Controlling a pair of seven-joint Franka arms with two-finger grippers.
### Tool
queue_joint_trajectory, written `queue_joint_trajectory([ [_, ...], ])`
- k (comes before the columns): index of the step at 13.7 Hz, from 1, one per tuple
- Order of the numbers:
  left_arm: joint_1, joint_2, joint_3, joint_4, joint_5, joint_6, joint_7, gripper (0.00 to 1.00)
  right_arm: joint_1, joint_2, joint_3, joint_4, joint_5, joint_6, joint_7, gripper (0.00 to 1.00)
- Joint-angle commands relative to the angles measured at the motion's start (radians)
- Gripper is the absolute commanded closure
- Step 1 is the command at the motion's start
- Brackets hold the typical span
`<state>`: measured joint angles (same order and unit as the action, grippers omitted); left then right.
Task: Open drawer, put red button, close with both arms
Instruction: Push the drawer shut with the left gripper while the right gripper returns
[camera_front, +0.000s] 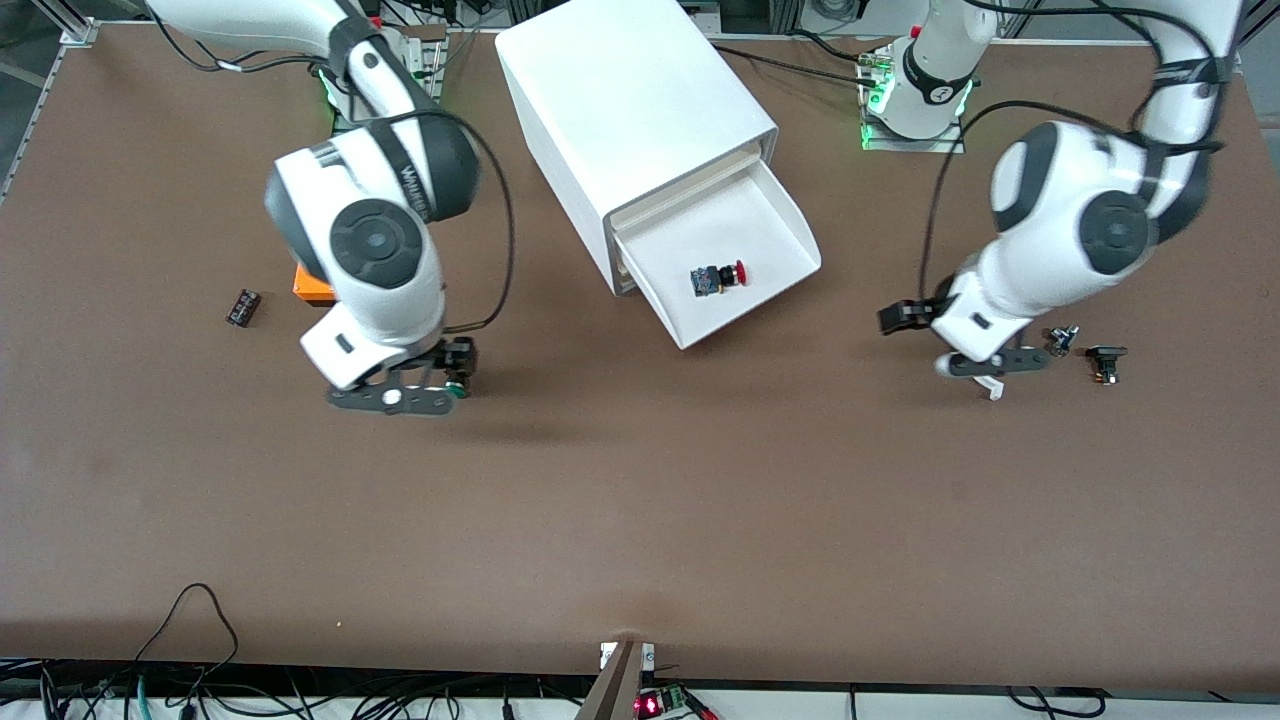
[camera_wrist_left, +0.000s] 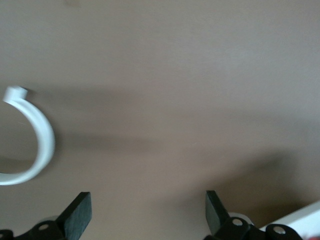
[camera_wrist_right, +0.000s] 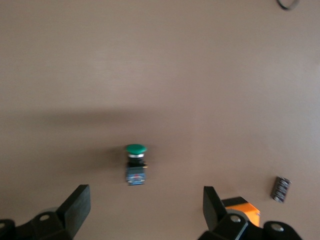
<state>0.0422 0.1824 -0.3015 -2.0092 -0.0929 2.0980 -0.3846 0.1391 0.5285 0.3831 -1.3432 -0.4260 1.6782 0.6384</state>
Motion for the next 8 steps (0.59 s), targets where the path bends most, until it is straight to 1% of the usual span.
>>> queue_joint_trajectory([
  [1,-0.042,0.0,-0.021,-0.098,-0.01,0.147,-0.146,0.0,-0.116,-0.091,-0.002,-0.077,0.058,0.002,0.017,0.0],
  [3,-0.085,0.017,-0.034,-0.144,-0.01,0.233,-0.244,0.0,-0.134,-0.126,-0.067,-0.082,0.085,-0.008,-0.02,0.0],
  [5,-0.111,0.032,-0.076,-0.161,-0.01,0.257,-0.35,0.0,-0.141,-0.175,-0.146,-0.082,0.131,-0.021,-0.171,0.0],
  [6,-0.117,0.037,-0.097,-0.169,-0.008,0.258,-0.408,0.0,-0.151,-0.197,-0.183,-0.08,0.172,-0.02,-0.249,0.0],
  [7,-0.122,0.035,-0.128,-0.183,-0.008,0.258,-0.436,0.0,-0.174,-0.212,-0.208,-0.077,0.205,-0.011,-0.329,0.0],
  [8,-0.122,0.032,-0.151,-0.197,-0.01,0.257,-0.451,0.0,-0.211,-0.229,-0.216,-0.076,0.226,-0.011,-0.414,0.0],
])
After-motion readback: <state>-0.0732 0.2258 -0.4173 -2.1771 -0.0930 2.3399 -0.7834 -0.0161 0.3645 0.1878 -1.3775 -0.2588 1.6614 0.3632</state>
